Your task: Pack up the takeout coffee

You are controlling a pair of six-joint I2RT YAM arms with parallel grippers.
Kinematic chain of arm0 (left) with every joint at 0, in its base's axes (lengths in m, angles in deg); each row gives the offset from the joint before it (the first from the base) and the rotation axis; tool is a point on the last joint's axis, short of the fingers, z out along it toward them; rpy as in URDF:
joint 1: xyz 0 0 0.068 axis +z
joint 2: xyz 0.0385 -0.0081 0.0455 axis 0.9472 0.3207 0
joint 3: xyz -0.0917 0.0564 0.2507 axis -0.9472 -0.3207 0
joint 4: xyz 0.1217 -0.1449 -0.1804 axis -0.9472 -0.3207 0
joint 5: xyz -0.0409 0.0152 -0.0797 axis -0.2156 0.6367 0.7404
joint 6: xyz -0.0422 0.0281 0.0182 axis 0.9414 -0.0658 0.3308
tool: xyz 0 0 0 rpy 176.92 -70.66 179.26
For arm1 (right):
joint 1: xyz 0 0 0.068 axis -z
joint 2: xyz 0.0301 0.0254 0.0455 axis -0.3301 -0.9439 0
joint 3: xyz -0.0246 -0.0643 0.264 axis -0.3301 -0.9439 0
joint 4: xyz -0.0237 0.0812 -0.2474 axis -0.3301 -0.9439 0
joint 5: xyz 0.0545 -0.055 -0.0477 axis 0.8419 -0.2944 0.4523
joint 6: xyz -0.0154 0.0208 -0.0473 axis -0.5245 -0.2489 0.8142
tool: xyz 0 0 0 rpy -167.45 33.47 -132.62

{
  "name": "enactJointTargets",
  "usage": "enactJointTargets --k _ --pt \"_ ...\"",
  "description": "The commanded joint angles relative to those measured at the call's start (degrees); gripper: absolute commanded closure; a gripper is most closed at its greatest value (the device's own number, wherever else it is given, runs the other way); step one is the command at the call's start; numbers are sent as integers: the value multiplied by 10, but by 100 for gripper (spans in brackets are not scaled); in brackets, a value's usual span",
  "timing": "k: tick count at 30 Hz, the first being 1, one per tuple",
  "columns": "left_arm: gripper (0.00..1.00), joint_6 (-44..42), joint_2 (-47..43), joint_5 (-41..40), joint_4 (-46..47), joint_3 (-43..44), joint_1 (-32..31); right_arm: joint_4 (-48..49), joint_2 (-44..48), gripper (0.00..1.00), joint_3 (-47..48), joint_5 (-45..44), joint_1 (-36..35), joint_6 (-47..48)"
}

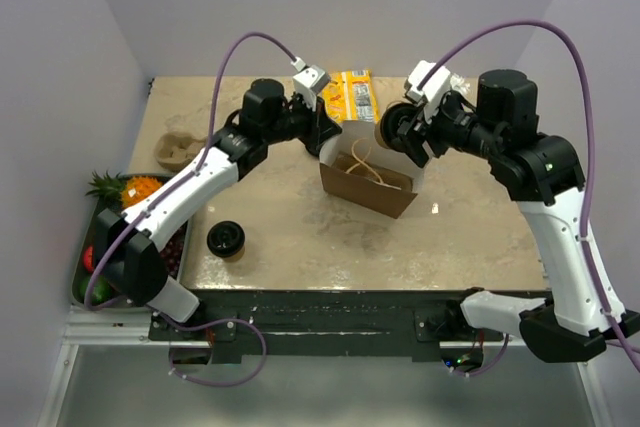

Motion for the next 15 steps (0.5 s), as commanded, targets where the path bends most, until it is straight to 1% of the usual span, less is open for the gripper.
enactJointTargets --k 1,4,6,11,15 --pt "100 18 -59 -79 142 -72 -16 -28 27 65 50 93 3 2" --pt "100 23 -54 -97 206 -93 -16 -39 20 65 74 110 3 -5" --pt "100 23 -44 -99 238 -84 -16 -39 11 66 92 111 3 -10" --pt "100 -6 -17 -104 249 -26 -16 -36 -2 66 129 113 2 -14" --pt "100 -2 -18 -119 245 -24 -16 -35 4 66 122 118 3 -18"
